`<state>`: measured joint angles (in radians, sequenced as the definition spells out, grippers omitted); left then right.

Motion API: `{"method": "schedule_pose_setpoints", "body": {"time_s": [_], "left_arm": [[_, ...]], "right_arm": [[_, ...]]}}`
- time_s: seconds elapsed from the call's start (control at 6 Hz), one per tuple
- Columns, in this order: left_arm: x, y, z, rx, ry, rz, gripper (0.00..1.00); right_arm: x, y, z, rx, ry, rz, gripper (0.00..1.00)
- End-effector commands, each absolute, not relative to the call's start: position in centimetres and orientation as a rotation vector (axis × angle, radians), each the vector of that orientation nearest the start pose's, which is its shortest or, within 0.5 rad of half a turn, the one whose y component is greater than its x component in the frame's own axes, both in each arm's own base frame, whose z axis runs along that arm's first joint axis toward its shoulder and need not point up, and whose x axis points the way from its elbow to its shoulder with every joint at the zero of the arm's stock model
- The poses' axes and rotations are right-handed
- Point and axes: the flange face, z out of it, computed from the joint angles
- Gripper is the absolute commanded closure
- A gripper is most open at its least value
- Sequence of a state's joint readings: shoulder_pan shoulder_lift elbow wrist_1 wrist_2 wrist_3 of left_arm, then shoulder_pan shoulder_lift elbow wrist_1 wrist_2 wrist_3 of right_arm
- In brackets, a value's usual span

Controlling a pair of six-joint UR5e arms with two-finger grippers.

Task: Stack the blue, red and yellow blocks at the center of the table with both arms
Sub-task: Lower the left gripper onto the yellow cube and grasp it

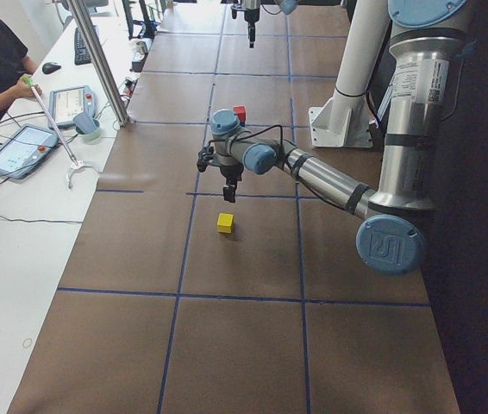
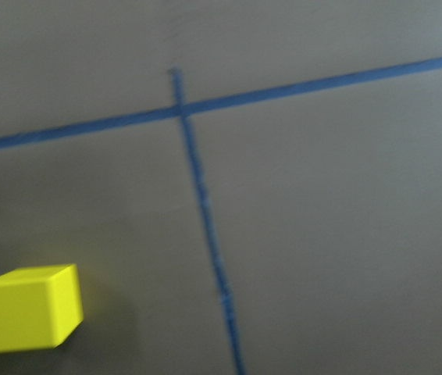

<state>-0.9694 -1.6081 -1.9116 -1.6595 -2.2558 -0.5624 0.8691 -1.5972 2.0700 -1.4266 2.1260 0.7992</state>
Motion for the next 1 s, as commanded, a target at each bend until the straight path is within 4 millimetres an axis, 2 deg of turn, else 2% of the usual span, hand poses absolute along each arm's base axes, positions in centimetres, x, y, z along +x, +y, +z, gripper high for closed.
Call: {"method": "schedule_pose_setpoints", "body": {"time_s": [0.0,0.17,0.33,0.67,0.83], "left_arm": [[22.9,-46.1,51.0,-0.045,0.772,0.205,0.00],[23.9,-47.1,53.9,-0.041,0.776,0.205,0.00],[24.7,-48.0,54.5,-0.036,0.794,0.163,0.00],[25.0,-48.2,54.5,-0.041,0.793,0.157,0.00],[25.6,-49.2,54.9,-0.049,0.789,0.150,0.00]], "right_arm": [[-24.2,-40.9,41.9,0.074,-0.804,-0.082,0.00],[-24.2,-41.0,41.8,0.075,-0.805,-0.083,0.00],[-24.2,-41.0,41.8,0.075,-0.805,-0.083,0.00],[-24.2,-41.0,41.8,0.075,-0.805,-0.083,0.00],[-24.3,-41.0,41.8,0.075,-0.805,-0.084,0.00]]}}
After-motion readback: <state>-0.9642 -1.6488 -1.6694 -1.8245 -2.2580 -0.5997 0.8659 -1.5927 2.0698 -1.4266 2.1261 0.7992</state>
